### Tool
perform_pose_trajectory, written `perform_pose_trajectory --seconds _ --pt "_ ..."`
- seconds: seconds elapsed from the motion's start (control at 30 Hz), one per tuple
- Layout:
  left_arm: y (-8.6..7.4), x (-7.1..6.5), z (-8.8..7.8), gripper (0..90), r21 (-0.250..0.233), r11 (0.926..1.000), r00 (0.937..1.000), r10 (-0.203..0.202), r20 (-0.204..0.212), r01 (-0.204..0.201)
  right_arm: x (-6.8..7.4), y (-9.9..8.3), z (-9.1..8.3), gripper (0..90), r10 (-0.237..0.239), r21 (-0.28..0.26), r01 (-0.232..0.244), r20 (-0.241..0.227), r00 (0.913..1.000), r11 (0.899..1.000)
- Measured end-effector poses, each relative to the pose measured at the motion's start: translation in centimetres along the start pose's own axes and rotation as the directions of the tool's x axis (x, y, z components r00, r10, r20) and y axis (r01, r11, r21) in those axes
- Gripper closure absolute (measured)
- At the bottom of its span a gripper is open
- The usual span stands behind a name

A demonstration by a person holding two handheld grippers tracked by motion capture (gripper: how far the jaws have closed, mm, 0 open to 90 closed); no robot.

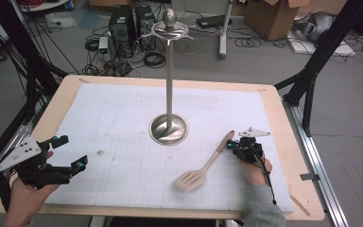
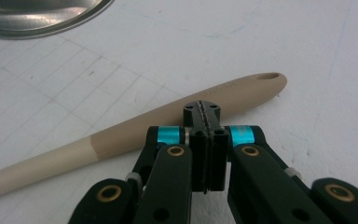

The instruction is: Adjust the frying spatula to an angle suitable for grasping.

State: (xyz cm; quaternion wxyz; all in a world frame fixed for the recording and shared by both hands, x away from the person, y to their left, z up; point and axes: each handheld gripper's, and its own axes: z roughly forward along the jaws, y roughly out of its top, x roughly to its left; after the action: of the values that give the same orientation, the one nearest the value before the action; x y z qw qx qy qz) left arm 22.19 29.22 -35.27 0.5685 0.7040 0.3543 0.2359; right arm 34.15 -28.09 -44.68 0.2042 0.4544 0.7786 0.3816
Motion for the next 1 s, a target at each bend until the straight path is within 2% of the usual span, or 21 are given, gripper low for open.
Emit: perform_pose_trajectory --seconds 0.17,0.37,0.5,0.57,0.63,0.67,0.73,0.77,0.8,0.83,0.93,1.0 --pt "-0.2 -0.1 -0.9 1.8 -0.004 1.0 0.9998 -0.001 -0.018 0.001 0.3 0.5 0.8 90.0 -0.009 -0.01 0.009 0.003 1.0 1.0" --pt "-0.3 -0.1 -1.7 1.8 -0.014 0.9999 0.9994 -0.005 -0.036 0.004 0.7 1.2 1.7 90.0 0.006 -0.012 -0.006 0.006 1.0 1.0" --pt "-0.3 0.0 -2.0 1.8 -0.017 0.9998 0.9991 -0.008 -0.042 0.007 0.7 1.2 1.8 90.0 0.023 -0.013 -0.023 -0.001 0.9997 1.0" --pt "-0.3 0.1 -2.0 1.8 -0.016 0.9998 0.9992 -0.008 -0.039 0.007 0.9 1.2 1.7 90.0 0.014 -0.013 -0.014 0.009 0.9999 1.0" --pt "-0.3 0.1 -2.0 1.7 -0.016 0.9998 0.9992 -0.01 -0.038 0.009 1.4 1.5 1.3 90.0 0.005 -0.034 -0.006 -0.026 0.9997 0.999" --pt "-0.3 0.2 -1.9 1.8 -0.018 0.9998 0.9993 -0.011 -0.037 0.011 1.7 1.7 1.0 90.0 -0.022 -0.049 0.019 -0.047 0.9987 0.999" --pt "-0.3 0.3 -1.8 1.8 -0.017 0.9998 0.9993 -0.014 -0.036 0.013 2.7 2.1 0.5 90.0 -0.077 -0.058 0.072 -0.08 0.9938 0.996" --pt "-0.3 0.3 -1.8 1.8 -0.017 0.9998 0.9993 -0.014 -0.036 0.013 2.7 2.1 0.5 90.0 -0.077 -0.058 0.072 -0.08 0.9938 0.996" --pt "-0.4 0.3 -1.6 1.8 -0.013 0.9998 0.9993 -0.016 -0.033 0.015 3.8 2.5 0.2 90.0 -0.116 -0.056 0.11 -0.122 0.9858 0.992" --pt "-0.4 0.3 -1.5 1.8 -0.011 0.9998 0.9995 -0.014 -0.03 0.014 4.3 2.6 0.2 90.0 -0.142 -0.06 0.135 -0.141 0.9799 0.989" --pt "-0.3 0.3 -1.2 1.7 -0.008 0.9999 0.9997 -0.009 -0.022 0.008 5.7 2.8 0.6 90.0 -0.186 -0.026 0.185 -0.185 0.965 0.982" --pt "-0.3 0.3 -1.0 1.8 -0.007 0.9999 0.9998 -0.01 -0.018 0.01 6.6 2.8 1.1 90.0 -0.221 0.0 0.226 -0.214 0.9516 0.974"
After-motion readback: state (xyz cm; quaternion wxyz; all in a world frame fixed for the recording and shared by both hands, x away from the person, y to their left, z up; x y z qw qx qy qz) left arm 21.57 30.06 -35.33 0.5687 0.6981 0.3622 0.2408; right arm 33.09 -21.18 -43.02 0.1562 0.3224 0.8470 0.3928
